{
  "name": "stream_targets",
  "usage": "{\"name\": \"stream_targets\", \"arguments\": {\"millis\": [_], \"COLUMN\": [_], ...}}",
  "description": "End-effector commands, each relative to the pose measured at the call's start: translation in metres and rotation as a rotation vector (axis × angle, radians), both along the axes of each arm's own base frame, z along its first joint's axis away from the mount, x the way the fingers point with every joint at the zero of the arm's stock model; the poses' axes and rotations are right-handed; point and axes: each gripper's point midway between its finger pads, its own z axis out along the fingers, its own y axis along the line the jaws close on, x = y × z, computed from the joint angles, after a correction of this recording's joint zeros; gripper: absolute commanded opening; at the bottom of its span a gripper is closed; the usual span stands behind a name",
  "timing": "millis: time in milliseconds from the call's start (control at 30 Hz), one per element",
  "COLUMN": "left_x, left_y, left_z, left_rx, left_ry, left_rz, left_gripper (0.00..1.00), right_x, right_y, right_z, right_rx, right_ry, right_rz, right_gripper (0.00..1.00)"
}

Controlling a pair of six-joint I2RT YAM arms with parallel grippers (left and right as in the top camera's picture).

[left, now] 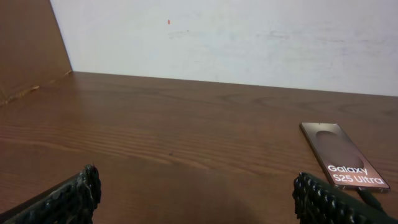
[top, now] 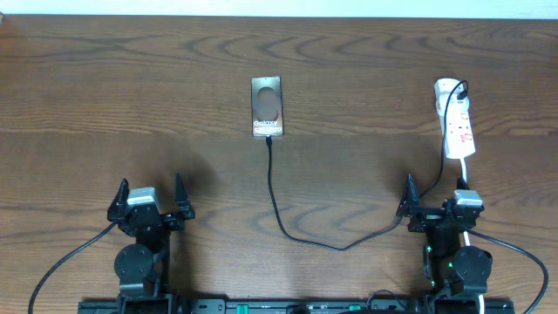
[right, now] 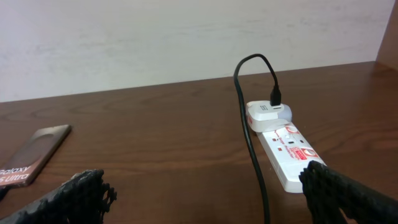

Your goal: Plug charger to phone and switch on socket

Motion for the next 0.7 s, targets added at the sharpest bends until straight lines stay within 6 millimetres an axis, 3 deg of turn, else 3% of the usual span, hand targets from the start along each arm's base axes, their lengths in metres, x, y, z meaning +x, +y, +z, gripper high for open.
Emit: {"name": "stream_targets", "arguments": {"millis": [0,667], "left_x": [-0.0015,-0.0013], "left_y": [0.0014,-0.0012], "left_z": [-0.016,-0.016], "left_rx": [0.016,0.017], "left_ry": [0.054,0.054], "left_rz": [0.006,-0.005], "left_gripper": [0.98,0.98], "right_x": [-0.0003,-0.0003], "right_y": [0.0022,0.0022], "right_z": [-0.0007,-0.0007], "right_rx": [-0.005,-0.005], "right_ry": [0.0,0.0], "right_rz": [0.01,0.01], "right_gripper": [0.99,0.99]}}
